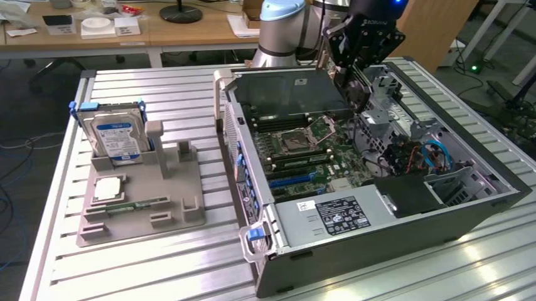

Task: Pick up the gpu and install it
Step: 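Pick up the gpu and move the gpu toward the slot, then insert the gpu into the slot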

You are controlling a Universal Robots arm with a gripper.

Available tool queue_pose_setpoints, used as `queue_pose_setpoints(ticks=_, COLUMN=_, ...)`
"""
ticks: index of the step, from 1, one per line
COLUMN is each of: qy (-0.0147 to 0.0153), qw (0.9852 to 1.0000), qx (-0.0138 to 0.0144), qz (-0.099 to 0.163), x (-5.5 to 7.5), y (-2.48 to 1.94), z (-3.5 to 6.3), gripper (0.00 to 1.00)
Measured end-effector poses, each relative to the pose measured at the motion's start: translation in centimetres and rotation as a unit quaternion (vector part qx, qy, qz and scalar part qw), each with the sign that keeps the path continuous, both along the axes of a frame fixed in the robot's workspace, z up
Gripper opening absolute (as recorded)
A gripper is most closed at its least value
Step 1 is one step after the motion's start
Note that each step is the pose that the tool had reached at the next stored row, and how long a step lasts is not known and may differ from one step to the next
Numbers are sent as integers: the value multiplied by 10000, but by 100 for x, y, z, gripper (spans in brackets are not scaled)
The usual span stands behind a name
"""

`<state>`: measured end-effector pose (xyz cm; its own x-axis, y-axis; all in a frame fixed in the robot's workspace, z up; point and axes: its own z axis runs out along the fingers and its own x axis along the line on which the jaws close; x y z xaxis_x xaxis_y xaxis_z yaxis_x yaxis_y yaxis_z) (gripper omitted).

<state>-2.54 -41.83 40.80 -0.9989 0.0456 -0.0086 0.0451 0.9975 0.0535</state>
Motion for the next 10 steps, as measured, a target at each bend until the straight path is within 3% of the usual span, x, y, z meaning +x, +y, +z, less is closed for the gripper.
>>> queue_pose_setpoints(ticks=10, qy=0, qw=10000, qx=0, qz=4, x=0, y=0, z=0, gripper=29)
